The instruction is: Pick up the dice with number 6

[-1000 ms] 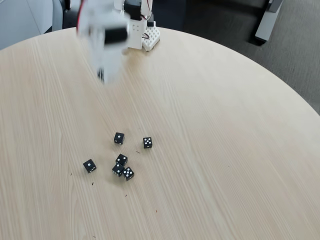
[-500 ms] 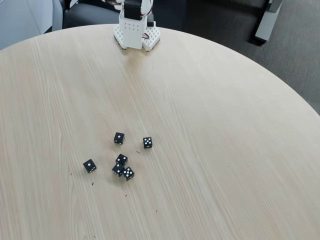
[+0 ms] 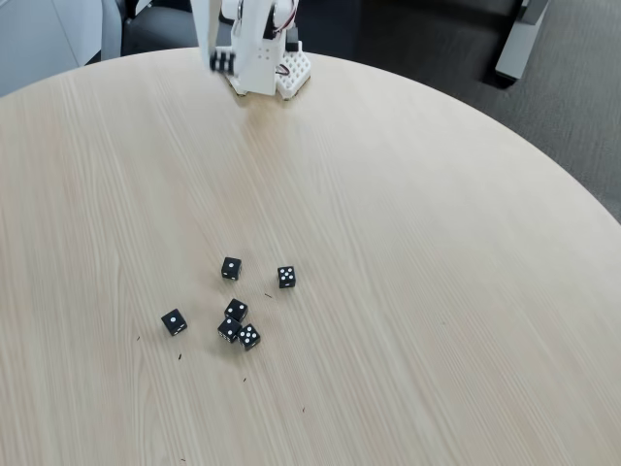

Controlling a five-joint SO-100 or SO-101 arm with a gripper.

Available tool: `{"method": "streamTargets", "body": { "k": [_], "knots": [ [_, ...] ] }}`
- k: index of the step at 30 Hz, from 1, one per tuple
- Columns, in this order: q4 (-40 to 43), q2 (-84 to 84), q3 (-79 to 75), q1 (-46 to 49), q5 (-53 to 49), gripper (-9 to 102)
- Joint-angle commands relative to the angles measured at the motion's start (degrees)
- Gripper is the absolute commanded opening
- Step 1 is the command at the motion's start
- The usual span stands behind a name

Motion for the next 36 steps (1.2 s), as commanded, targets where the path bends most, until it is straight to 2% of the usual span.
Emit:
{"method": "streamTargets", "body": {
  "k": [1, 11, 20, 28, 36],
  "knots": [
    [-4.3, 0.2, 3.9, -2.3, -0.7, 0],
    [-7.0, 0.3, 15.8, -15.4, 5.7, 0],
    [-6.9, 0.4, 25.5, -15.7, -1.2, 0],
    [-6.1, 11.6, 28.2, -14.8, -10.5, 0],
    [-6.0, 12.8, 29.4, -14.7, -14.0, 0]
  ]
}}
